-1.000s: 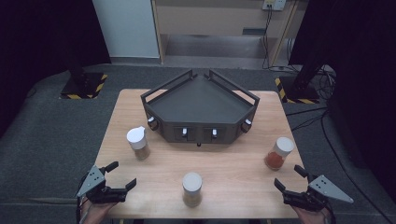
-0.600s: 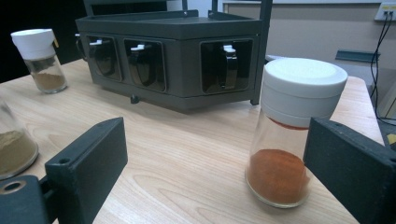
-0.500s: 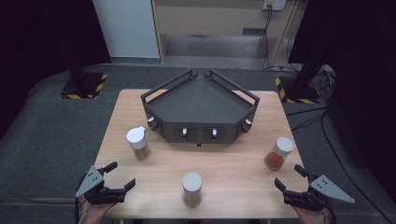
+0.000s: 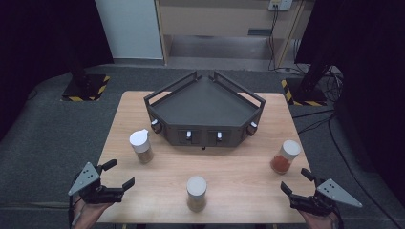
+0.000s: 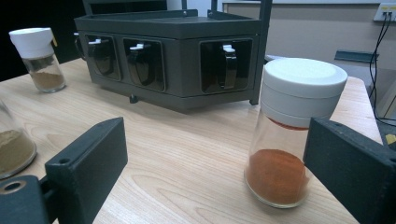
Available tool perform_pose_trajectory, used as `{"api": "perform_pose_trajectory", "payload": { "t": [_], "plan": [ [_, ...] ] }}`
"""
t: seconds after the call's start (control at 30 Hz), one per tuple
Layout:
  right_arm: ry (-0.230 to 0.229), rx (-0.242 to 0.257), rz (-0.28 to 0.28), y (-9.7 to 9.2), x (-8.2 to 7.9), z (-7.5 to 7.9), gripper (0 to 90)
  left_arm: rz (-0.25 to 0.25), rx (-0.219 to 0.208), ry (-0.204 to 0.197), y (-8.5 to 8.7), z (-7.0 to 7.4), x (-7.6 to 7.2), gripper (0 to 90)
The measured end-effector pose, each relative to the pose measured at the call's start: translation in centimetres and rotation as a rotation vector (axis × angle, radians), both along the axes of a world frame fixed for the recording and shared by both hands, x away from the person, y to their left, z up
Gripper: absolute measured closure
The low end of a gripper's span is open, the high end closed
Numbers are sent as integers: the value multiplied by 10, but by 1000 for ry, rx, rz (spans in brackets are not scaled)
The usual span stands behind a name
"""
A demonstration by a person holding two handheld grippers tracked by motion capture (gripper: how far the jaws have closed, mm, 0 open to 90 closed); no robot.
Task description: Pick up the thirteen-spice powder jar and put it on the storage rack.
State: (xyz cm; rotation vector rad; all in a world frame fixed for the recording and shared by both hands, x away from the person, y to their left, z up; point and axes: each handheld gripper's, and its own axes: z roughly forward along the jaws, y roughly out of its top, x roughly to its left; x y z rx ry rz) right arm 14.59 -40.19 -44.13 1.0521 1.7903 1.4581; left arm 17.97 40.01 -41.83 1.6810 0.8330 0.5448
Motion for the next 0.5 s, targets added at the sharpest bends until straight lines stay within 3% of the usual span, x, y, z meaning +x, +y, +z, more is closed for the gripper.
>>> {"api": "perform_pose_trajectory", "payload": {
  "t": [0.2,0.5],
  "plan": [
    [1,-2,1,0,0,0,63,-14,19,12,5,14,11,15],
    [1,-1,-1,0,0,0,64,-29,8,34,13,26,28,18]
  ]
}}
